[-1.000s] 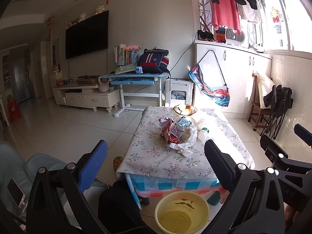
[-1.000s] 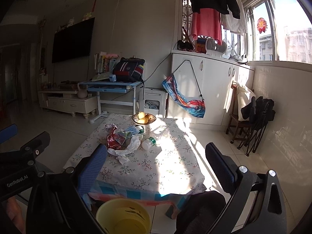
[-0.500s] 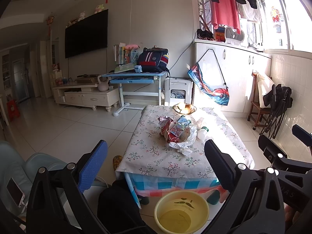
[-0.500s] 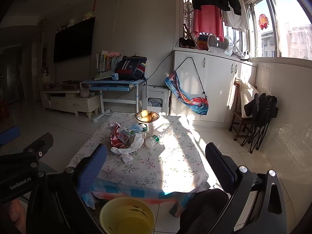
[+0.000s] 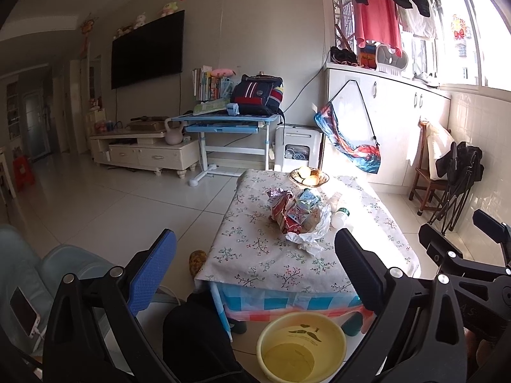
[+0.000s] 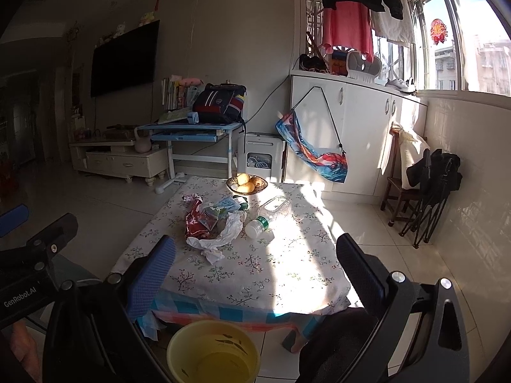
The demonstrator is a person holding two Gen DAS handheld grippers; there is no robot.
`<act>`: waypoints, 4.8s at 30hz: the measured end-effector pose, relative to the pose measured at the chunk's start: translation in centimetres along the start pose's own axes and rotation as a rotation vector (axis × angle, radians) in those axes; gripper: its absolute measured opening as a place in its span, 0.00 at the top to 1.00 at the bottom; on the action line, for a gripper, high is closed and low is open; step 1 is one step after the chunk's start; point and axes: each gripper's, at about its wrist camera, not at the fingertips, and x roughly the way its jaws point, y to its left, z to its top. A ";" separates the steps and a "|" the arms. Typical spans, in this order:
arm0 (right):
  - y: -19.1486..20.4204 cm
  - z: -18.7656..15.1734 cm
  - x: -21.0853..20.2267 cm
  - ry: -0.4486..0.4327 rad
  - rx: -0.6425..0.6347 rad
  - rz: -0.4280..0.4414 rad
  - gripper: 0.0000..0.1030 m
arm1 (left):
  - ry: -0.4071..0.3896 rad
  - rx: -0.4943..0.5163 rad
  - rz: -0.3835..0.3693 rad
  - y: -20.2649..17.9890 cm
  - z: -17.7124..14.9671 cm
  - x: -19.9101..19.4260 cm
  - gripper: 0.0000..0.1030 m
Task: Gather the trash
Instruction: 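Grasp the red-and-white snack wrapper with the left tool while the right tool grasps a white tissue, then drop the tissue into the yellow basin with the right tool while the left tool drops the wrapper there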
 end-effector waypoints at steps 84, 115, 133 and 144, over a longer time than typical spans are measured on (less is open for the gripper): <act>0.7 -5.3 30.9 0.479 0.448 0.403 0.58 | 0.292 -0.241 -0.160 6.0 -3.0 27.2 0.93; -1.7 -4.0 18.4 0.336 0.298 0.503 0.92 | 0.237 -0.193 -0.248 3.4 -2.1 22.6 0.93; 1.9 -14.0 19.0 0.701 0.062 0.392 0.66 | 0.267 -0.116 -0.305 1.2 -4.1 18.4 0.93; -0.8 -12.6 16.9 0.610 0.124 0.311 0.45 | 0.335 -0.025 -0.335 -1.3 -6.8 16.3 0.93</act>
